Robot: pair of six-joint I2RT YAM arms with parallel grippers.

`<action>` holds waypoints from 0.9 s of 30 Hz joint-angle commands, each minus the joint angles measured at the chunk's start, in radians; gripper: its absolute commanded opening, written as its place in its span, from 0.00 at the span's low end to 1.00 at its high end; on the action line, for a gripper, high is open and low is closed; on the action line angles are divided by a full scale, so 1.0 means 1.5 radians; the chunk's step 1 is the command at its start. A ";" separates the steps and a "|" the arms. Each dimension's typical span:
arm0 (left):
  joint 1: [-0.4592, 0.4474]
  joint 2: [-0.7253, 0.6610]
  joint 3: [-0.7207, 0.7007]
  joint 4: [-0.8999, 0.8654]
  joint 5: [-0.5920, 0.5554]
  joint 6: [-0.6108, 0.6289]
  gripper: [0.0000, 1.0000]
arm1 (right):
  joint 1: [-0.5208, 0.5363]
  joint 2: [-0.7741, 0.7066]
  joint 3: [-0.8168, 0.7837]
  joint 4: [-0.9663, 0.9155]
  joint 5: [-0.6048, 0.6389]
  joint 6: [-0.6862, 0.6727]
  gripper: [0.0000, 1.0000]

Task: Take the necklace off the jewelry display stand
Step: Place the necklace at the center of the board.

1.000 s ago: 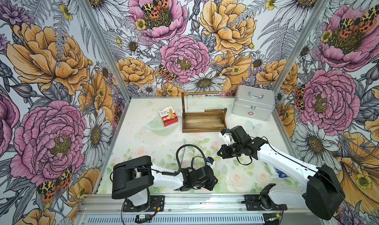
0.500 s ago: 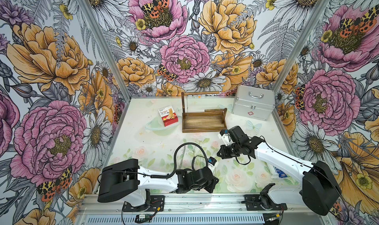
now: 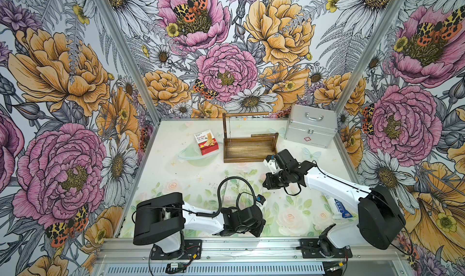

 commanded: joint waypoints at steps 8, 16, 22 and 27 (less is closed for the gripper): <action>0.007 0.005 0.024 0.031 0.005 0.001 0.01 | 0.003 0.047 0.055 0.010 0.027 0.008 0.00; 0.038 0.012 0.021 0.030 -0.002 -0.006 0.00 | 0.002 0.073 0.069 0.011 0.028 0.006 0.00; 0.042 0.028 0.035 0.030 0.008 0.002 0.00 | 0.002 0.086 0.073 0.011 0.029 0.005 0.00; 0.041 0.042 0.039 0.030 0.015 0.001 0.00 | 0.001 0.098 0.078 0.011 0.031 0.006 0.00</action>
